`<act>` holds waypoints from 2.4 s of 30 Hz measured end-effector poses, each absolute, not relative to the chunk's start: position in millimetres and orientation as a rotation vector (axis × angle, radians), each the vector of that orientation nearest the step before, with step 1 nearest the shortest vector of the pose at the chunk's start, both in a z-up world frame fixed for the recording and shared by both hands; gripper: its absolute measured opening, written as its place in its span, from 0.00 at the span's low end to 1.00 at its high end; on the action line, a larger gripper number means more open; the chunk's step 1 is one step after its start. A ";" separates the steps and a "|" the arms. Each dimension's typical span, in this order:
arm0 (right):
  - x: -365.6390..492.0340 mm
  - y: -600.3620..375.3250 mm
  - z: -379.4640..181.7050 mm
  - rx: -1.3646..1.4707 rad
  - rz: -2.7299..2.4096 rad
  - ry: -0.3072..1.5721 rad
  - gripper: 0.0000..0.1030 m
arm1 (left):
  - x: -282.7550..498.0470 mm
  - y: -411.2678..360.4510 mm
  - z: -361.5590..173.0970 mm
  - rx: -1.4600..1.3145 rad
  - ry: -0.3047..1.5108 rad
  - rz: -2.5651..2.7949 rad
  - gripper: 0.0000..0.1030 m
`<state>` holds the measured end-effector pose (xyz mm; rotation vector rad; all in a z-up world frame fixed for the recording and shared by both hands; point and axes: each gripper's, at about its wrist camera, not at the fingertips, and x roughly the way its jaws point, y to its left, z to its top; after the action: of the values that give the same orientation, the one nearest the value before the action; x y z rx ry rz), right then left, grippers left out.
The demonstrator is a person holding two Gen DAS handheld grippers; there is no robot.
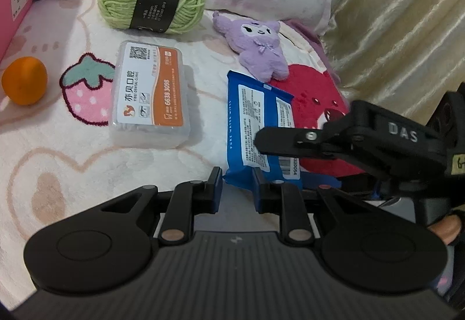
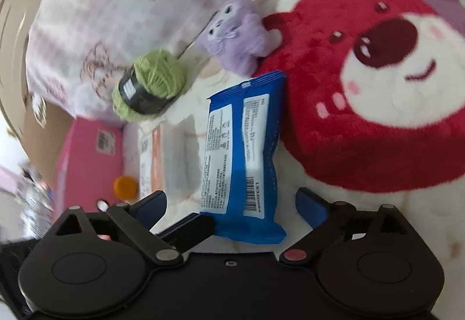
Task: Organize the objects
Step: 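Lower the left gripper onto the blue snack packet and close on it, then lift the blue snack packet with the left gripper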
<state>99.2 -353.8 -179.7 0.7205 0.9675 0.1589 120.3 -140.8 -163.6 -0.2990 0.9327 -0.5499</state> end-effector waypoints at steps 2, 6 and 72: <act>99.2 -351.9 -174.8 0.675 0.127 0.956 0.83 | 118.8 -143.4 -162.1 -0.281 0.944 -0.573 0.20; 105.8 -354.3 -172.6 0.580 0.077 0.929 0.66 | 120.3 -147.9 -154.7 -0.153 0.944 -0.616 0.20; 60.6 -326.9 -141.3 0.434 0.228 0.917 0.29 | 95.9 -129.2 -130.9 -0.313 0.987 -0.620 0.16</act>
<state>60.6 -326.9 -141.3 0.4345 0.9173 0.2285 95.9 -129.2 -130.9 -0.3133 0.9870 -0.6202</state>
